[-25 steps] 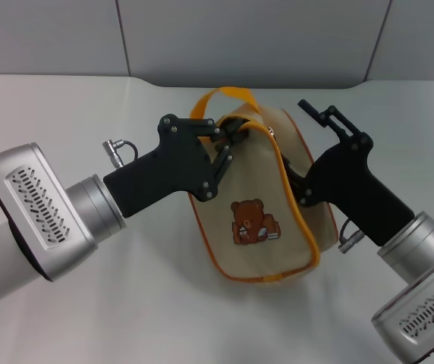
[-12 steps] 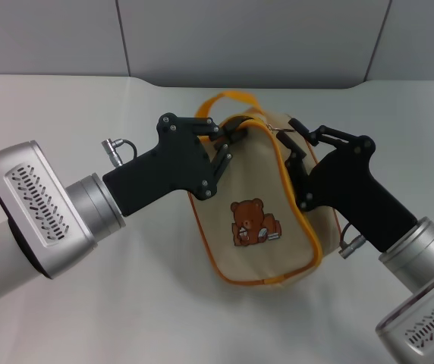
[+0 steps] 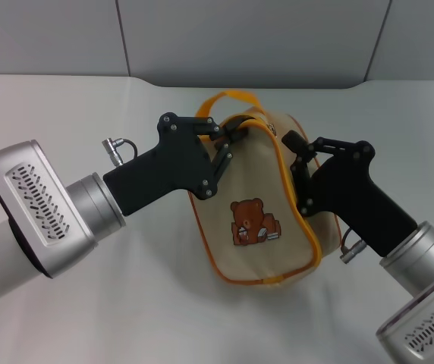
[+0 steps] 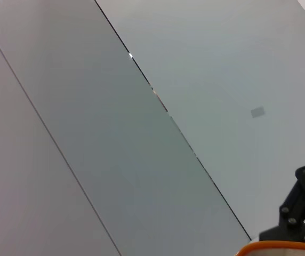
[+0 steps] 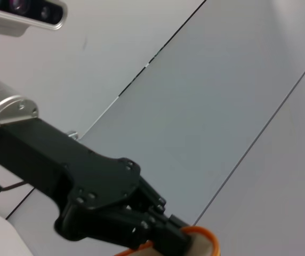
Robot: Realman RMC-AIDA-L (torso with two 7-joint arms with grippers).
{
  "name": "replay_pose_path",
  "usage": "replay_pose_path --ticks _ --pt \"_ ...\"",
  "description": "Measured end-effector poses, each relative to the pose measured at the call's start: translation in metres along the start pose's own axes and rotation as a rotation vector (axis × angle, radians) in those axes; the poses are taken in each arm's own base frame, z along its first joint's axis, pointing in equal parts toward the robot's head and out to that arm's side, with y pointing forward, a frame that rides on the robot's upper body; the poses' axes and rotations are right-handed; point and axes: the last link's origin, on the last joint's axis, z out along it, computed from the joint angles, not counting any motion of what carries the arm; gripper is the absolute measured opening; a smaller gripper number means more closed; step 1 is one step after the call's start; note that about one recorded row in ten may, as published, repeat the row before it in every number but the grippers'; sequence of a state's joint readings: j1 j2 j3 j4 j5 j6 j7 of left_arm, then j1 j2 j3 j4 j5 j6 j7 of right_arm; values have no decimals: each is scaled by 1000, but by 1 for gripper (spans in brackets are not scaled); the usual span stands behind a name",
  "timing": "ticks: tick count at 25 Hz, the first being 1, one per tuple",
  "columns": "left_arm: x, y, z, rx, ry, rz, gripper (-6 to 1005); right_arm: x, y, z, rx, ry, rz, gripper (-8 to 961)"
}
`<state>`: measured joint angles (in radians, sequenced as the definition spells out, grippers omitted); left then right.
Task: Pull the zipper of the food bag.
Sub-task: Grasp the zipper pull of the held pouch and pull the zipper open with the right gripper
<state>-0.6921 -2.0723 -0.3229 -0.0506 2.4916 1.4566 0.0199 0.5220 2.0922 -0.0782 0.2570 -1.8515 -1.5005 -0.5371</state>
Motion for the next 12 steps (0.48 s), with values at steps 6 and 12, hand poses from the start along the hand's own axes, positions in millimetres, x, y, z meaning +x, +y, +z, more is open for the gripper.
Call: replay_pose_path --ticks 6,12 --pt "1 -1 1 -1 3 2 51 1 0 -7 16 16 6 -1" --pt "1 -1 2 -2 6 4 52 1 1 -7 9 15 10 51"
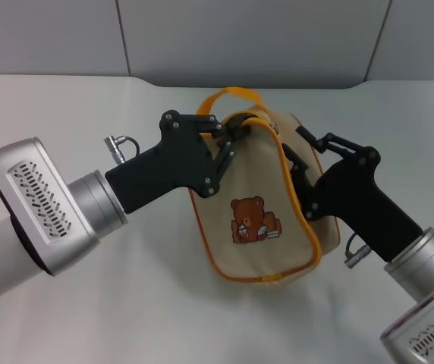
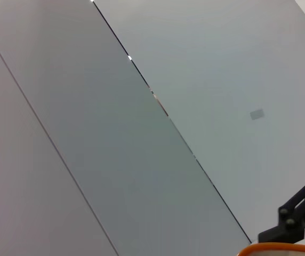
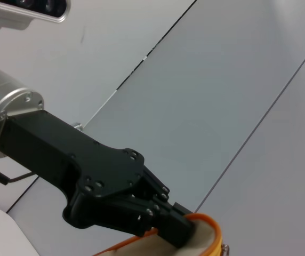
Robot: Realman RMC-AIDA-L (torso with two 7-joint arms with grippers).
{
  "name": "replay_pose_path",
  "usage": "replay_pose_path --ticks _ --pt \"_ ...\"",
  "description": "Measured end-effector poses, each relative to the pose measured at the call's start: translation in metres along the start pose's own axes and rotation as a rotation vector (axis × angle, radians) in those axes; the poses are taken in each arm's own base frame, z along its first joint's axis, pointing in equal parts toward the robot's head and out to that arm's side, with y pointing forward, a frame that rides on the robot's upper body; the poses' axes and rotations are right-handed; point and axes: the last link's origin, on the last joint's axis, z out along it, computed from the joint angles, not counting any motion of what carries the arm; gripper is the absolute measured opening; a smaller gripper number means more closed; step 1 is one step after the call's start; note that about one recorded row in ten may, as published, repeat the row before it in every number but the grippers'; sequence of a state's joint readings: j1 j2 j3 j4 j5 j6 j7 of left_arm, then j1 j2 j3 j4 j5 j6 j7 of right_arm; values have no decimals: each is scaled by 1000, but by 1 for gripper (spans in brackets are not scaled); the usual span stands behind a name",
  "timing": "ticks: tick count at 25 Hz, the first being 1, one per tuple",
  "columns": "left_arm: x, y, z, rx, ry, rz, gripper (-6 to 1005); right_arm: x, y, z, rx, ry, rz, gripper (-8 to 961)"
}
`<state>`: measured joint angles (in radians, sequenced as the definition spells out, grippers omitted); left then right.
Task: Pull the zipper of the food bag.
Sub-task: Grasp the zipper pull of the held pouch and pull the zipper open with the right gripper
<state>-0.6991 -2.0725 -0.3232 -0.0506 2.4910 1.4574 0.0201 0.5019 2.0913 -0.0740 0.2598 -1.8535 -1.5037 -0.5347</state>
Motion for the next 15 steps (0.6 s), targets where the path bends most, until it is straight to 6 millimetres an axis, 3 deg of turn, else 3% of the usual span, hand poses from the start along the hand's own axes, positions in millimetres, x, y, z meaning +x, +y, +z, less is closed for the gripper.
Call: replay_pose_path --ticks 2,12,15 --pt "0 0 1 -3 2 1 52 1 0 4 -7 1 4 246" --pt "1 0 4 -5 8 1 53 -1 1 16 -24 -10 -3 452" --pt "2 0 4 -5 9 1 53 -2 1 16 -25 -11 -3 470"
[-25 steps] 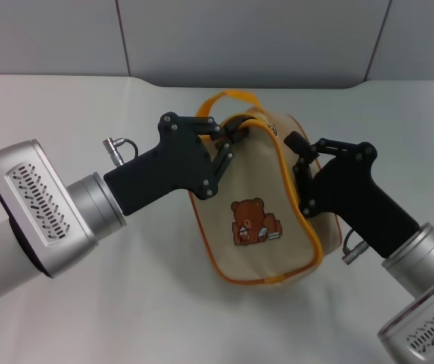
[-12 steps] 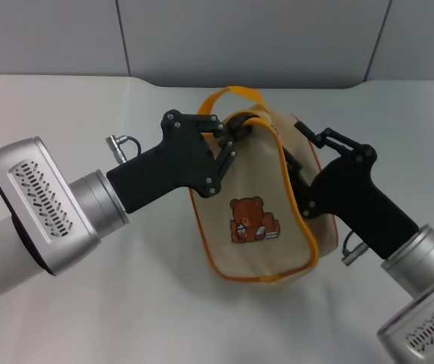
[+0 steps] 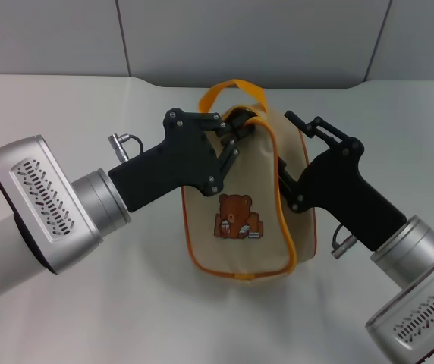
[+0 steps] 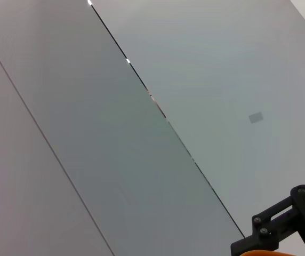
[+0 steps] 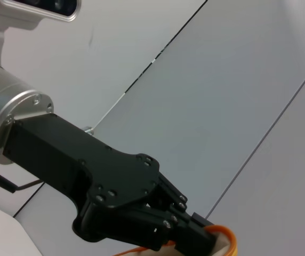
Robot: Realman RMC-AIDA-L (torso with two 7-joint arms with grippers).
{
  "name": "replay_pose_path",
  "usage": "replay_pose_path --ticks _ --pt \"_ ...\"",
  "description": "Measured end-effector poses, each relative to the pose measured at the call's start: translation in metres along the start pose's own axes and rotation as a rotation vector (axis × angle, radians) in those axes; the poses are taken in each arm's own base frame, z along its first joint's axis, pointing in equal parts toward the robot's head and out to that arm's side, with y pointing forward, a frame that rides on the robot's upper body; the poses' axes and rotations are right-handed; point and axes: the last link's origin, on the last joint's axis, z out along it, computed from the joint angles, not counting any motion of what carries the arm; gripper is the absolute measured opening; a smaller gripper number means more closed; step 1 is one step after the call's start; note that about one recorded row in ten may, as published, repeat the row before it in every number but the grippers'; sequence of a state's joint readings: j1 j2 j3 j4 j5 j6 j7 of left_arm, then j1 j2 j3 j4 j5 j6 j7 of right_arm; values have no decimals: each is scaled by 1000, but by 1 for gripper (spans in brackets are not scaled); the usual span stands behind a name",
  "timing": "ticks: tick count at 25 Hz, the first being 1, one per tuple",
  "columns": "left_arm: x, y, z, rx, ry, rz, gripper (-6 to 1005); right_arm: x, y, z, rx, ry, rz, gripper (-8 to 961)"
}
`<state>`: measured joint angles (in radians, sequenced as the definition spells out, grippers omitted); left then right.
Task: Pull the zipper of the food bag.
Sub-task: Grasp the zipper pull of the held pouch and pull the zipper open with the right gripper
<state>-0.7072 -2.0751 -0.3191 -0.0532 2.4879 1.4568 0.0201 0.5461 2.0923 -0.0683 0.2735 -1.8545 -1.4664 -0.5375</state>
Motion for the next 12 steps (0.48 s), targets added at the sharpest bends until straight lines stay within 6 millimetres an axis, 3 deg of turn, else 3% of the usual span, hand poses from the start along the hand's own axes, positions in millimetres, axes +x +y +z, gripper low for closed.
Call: replay_pose_path --ticks 4,9,12 --pt "0 1 1 -1 2 -2 54 0 0 1 0 -1 0 494" --pt "1 2 2 -4 8 -5 54 0 1 3 -5 3 4 440" --pt "2 2 2 -6 9 -6 55 0 2 4 -10 6 4 316"
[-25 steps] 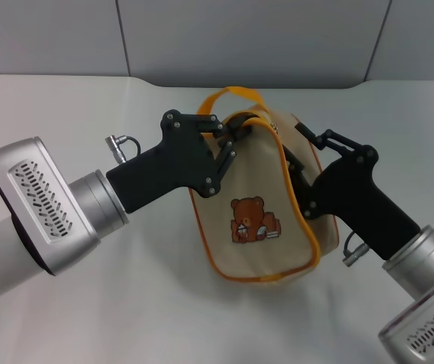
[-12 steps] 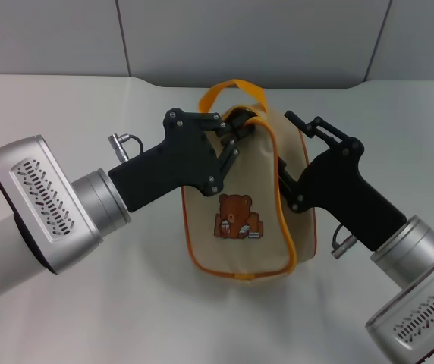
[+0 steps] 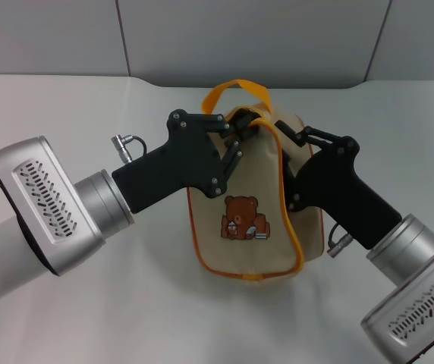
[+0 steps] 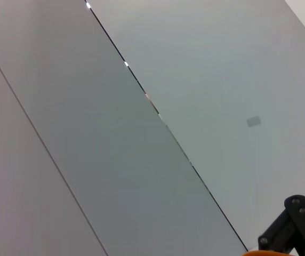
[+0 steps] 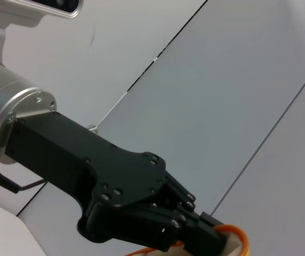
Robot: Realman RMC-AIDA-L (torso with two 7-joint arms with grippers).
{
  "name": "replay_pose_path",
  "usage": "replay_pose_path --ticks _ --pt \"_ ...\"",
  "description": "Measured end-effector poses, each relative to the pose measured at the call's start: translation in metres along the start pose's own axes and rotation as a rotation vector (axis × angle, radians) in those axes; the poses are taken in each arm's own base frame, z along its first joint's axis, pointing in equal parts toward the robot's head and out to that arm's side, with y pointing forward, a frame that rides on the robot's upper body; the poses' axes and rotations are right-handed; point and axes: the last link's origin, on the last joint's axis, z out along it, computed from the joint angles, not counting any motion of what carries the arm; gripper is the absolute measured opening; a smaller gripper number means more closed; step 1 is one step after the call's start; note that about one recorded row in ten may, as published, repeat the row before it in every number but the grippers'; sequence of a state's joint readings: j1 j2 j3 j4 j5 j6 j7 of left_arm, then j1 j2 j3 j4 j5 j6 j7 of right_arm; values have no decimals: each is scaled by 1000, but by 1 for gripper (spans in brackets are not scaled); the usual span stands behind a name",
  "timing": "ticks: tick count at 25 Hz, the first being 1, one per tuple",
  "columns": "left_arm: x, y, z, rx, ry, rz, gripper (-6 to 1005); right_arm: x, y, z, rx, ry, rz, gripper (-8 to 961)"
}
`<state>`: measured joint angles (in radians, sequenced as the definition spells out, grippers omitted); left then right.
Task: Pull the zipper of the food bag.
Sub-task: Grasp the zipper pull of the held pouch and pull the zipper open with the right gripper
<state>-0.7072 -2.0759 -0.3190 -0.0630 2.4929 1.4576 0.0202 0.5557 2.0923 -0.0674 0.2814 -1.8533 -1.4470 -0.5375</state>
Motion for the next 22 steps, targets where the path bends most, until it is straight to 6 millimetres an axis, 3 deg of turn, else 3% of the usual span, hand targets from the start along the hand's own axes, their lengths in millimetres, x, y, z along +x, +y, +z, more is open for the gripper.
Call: replay_pose_path --ticks 2,5,11,16,22 --pt "0 0 0 -1 0 0 55 1 0 1 -6 3 -1 233" --pt "0 0 0 -2 0 0 55 1 1 1 -7 6 -6 36" --pt "-1 -1 1 0 -4 0 56 0 8 -13 2 24 -26 17" --pt "-1 -2 3 0 -9 2 57 -3 25 -52 16 64 21 1" --pt "-3 -4 3 0 -20 1 57 -7 50 -125 43 189 64 24"
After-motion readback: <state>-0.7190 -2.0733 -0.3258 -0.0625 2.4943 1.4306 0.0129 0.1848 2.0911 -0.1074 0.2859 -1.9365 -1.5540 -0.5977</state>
